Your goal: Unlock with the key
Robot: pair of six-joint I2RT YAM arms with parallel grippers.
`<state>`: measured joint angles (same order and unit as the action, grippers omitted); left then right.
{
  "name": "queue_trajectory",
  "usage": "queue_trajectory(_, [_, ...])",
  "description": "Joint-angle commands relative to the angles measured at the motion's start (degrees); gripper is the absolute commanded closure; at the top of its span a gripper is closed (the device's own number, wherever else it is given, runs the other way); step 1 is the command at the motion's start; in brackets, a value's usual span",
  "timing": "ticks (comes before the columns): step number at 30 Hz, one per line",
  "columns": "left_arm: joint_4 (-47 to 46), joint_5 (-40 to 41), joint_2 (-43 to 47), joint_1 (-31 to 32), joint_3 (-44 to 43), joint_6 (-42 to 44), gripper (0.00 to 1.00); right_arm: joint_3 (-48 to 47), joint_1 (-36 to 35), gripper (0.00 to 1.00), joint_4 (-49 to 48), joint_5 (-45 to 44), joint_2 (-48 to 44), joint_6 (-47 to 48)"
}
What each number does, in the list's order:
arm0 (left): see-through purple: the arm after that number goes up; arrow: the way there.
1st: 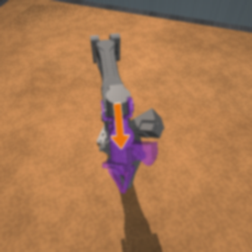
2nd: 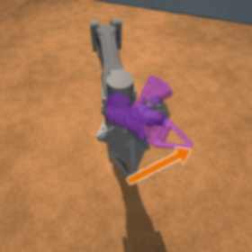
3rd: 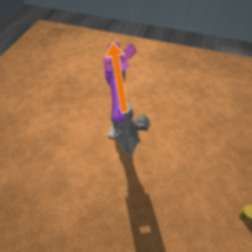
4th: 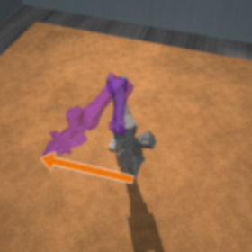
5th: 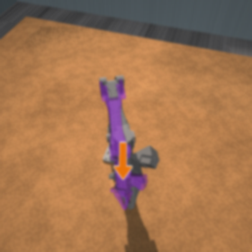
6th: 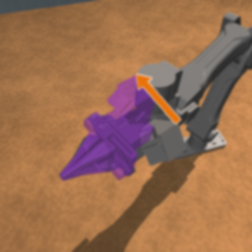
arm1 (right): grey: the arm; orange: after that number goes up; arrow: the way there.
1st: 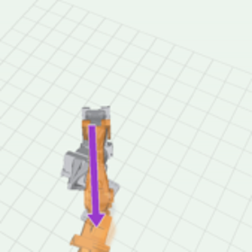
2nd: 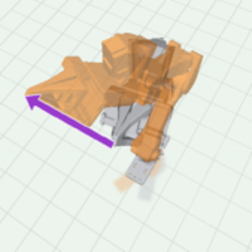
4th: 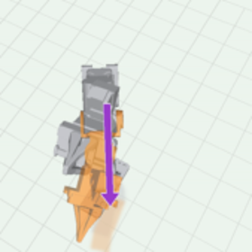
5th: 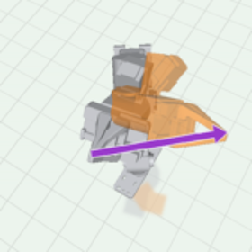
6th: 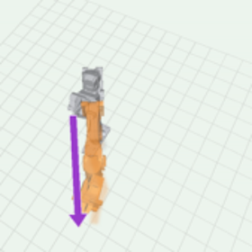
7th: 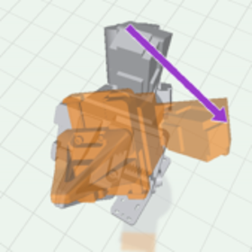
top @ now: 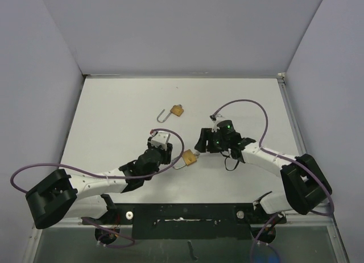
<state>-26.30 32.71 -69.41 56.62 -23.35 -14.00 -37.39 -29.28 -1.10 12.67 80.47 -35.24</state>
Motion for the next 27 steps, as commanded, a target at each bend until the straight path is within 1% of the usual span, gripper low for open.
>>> queue_trajectory(1, [1.56,0.99,1.99,-0.36,0.20,-3.61,0.55,-6.02,-5.62,0.37,6.13,-8.71,-3.30,10.45])
queue_trajectory(4, [5.03,0.85,5.30,-1.54,0.41,-4.96,0.48,-8.70,-7.49,0.33,9.17,-10.27,-2.58,13.94])
queue_trajectory(7, [8.95,0.70,8.74,-2.80,0.64,-6.75,0.45,-11.38,-8.53,0.30,11.68,-10.84,-0.70,16.63])
queue_trajectory(10, [13.23,-0.59,12.88,-4.54,1.17,-9.52,0.38,-13.54,-10.73,0.27,13.28,-12.26,1.21,19.66])
queue_trajectory(13, [16.57,-2.06,16.75,-6.06,1.70,-11.51,0.27,-15.40,-12.92,0.24,14.69,-14.02,3.40,21.45])
queue_trajectory(15, [18.25,-2.94,18.76,-6.78,1.94,-11.95,0.22,-16.68,-13.77,0.24,15.37,-14.50,4.64,21.99])
queue_trajectory(17, [19.23,-3.45,20.26,-7.03,2.16,-11.86,0.15,-17.49,-14.49,0.23,15.71,-14.34,5.76,22.38])
queue_trajectory(18, [19.58,-3.55,20.88,-7.11,2.24,-11.70,0.11,-17.91,-14.90,0.23,15.80,-14.49,6.29,22.59])
queue_trajectory(19, [19.76,-3.53,21.46,-7.13,2.41,-11.66,0.04,-18.36,-15.27,0.23,16.16,-14.77,6.92,22.74])
queue_trajectory(20, [19.88,-3.65,22.03,-7.20,2.60,-11.54,0.03,-18.82,-15.64,0.23,16.56,-14.99,7.57,22.83])
queue_trajectory(27, [20.91,-3.50,24.06,-7.53,2.96,-11.27,0.02,-20.64,-17.05,0.22,17.40,-14.70,11.83,23.66])
